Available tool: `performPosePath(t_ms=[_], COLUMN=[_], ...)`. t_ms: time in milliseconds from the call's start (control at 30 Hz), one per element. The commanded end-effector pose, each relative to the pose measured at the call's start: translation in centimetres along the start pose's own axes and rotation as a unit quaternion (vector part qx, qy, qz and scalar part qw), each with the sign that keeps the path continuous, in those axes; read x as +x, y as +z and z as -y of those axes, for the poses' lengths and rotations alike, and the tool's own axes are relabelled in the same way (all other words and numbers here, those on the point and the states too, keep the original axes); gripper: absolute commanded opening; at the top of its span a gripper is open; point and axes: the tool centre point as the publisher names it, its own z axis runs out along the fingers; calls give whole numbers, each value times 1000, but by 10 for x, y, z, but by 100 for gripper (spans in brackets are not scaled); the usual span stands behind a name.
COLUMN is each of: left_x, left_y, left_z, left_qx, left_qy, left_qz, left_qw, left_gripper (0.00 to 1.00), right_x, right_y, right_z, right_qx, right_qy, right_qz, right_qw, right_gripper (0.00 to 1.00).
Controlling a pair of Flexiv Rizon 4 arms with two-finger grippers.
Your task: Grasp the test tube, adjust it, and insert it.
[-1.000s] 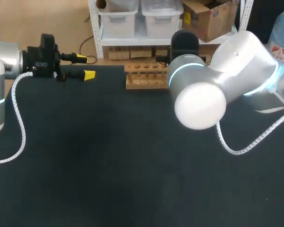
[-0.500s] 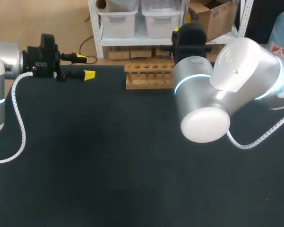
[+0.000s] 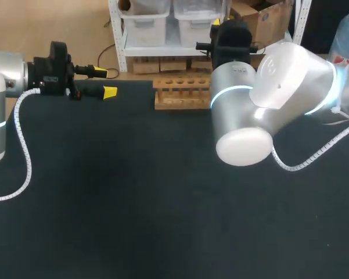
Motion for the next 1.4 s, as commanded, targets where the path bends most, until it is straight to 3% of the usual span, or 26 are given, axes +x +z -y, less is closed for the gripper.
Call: performPosePath(t_ms=[33,900,1400], left_x=[1,1,1], left_y=[0,0,0], left_z=[1,1,1], left_qx=[-2,-2,-2], left_qy=[1,1,1], left_qz=[3,3,3], left_qw=[1000,1000,1000], left_gripper=[100,100,100], right_x=[8,55,64], right_y=[2,15,20], right_z=[1,7,12], right_qx=[-33,-39,-39], right_qy=[0,8,11], right_qz=[20,-1,-12], right_qw=[999,999,999], right_gripper=[0,0,0])
